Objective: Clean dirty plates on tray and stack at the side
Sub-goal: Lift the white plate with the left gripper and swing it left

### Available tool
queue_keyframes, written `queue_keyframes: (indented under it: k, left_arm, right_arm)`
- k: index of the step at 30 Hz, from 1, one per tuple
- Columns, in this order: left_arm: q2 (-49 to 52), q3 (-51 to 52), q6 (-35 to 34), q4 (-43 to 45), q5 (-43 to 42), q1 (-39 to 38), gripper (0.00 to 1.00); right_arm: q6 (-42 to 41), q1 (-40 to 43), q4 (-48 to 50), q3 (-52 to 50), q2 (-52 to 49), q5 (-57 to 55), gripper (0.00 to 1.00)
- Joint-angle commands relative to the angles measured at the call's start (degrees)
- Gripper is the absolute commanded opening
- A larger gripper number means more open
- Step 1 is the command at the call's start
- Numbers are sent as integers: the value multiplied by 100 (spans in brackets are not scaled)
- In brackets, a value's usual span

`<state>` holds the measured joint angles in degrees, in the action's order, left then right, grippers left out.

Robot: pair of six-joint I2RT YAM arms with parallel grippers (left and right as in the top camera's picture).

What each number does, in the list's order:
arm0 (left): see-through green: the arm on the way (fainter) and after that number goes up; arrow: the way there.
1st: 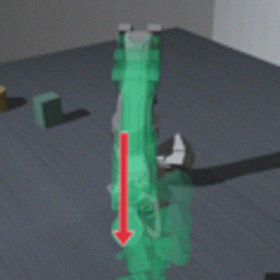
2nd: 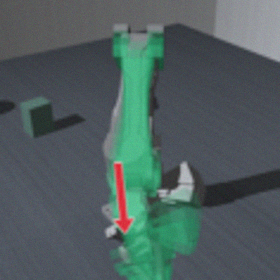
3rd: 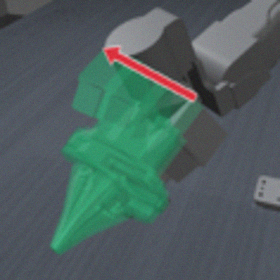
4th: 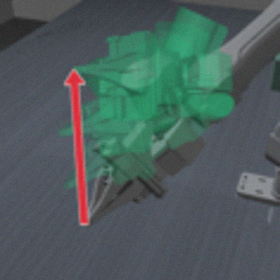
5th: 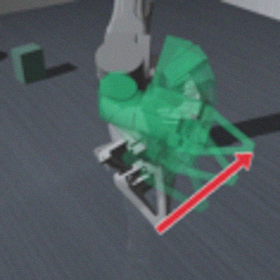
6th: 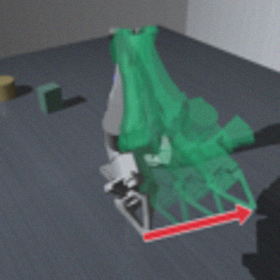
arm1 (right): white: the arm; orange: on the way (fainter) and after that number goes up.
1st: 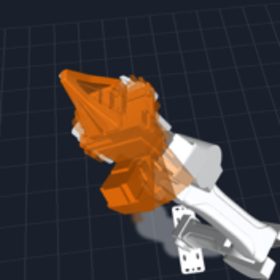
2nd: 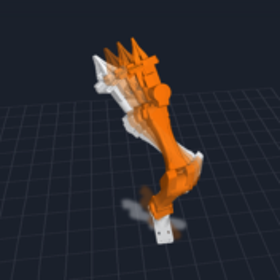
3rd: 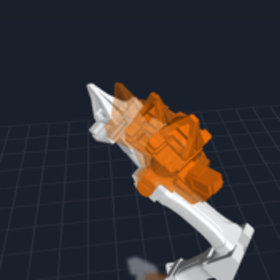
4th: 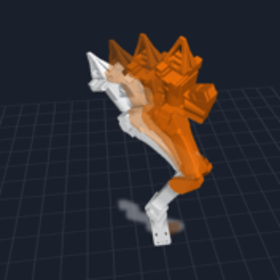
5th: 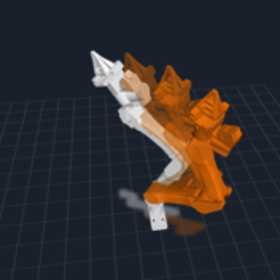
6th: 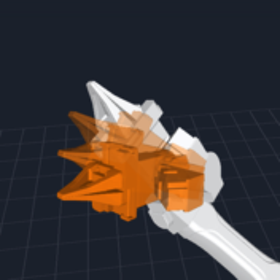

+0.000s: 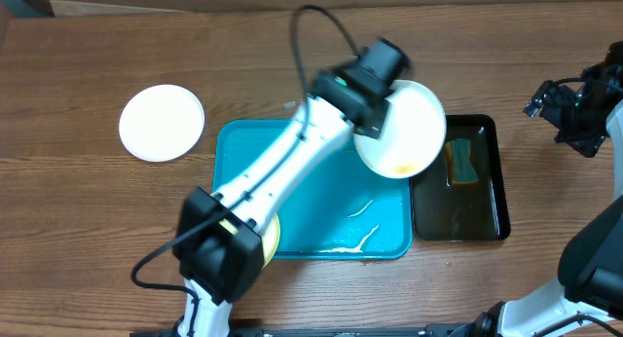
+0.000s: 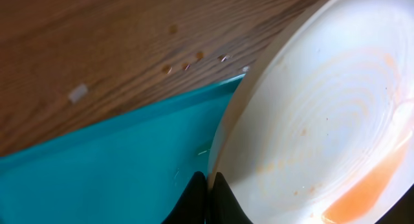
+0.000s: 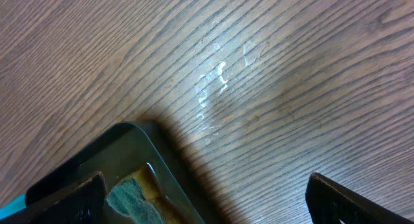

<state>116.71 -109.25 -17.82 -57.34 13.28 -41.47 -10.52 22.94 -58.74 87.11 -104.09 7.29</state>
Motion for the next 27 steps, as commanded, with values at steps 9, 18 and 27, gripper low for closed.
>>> queue_keyframes:
  k: [9,18,27]
  left_arm:
    - [52,-153,844,638,3882,-1958,4]
    - [52,-153,1670,1261,5731,-2758,4]
    - [52,-149,1537,1305,5471,-2787,4]
  right_arm:
    - [-17,17,13,101,46,31,100]
    - [-17,17,13,101,46,33,100]
    - [-17,17,13,101,46,33,100]
